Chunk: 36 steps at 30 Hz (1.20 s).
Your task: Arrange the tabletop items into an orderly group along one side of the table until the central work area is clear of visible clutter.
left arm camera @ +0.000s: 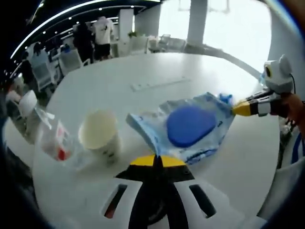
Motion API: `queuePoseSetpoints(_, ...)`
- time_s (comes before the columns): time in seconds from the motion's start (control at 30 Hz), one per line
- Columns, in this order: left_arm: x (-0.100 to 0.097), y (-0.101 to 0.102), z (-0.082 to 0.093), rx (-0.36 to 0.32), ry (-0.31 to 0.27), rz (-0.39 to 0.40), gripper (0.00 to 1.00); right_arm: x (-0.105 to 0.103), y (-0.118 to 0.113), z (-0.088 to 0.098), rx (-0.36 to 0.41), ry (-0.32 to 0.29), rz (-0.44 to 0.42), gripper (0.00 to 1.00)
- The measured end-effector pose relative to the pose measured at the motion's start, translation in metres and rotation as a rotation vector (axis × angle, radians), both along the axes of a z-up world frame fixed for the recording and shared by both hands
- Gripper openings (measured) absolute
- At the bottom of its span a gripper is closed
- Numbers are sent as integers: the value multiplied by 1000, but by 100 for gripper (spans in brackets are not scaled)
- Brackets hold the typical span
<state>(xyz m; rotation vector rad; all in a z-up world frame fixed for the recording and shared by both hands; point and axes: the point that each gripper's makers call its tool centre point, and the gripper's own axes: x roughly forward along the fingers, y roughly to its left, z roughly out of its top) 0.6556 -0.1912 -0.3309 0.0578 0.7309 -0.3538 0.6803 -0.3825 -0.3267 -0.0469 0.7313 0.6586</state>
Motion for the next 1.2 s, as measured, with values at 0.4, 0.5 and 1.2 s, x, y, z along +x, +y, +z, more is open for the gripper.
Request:
queuePoseSetpoints(0.4, 24, 5, -28, 50, -28, 64, 0, 32, 6, -25, 29, 3, -52, 1)
queuePoseSetpoints(0.5, 26, 6, -32, 43, -28, 76, 0, 33, 6, -28, 29, 5, -58, 1)
queuePoseSetpoints(1.2, 34, 9, -47, 46, -60, 142, 0, 40, 6, -50, -30, -23, -58, 2)
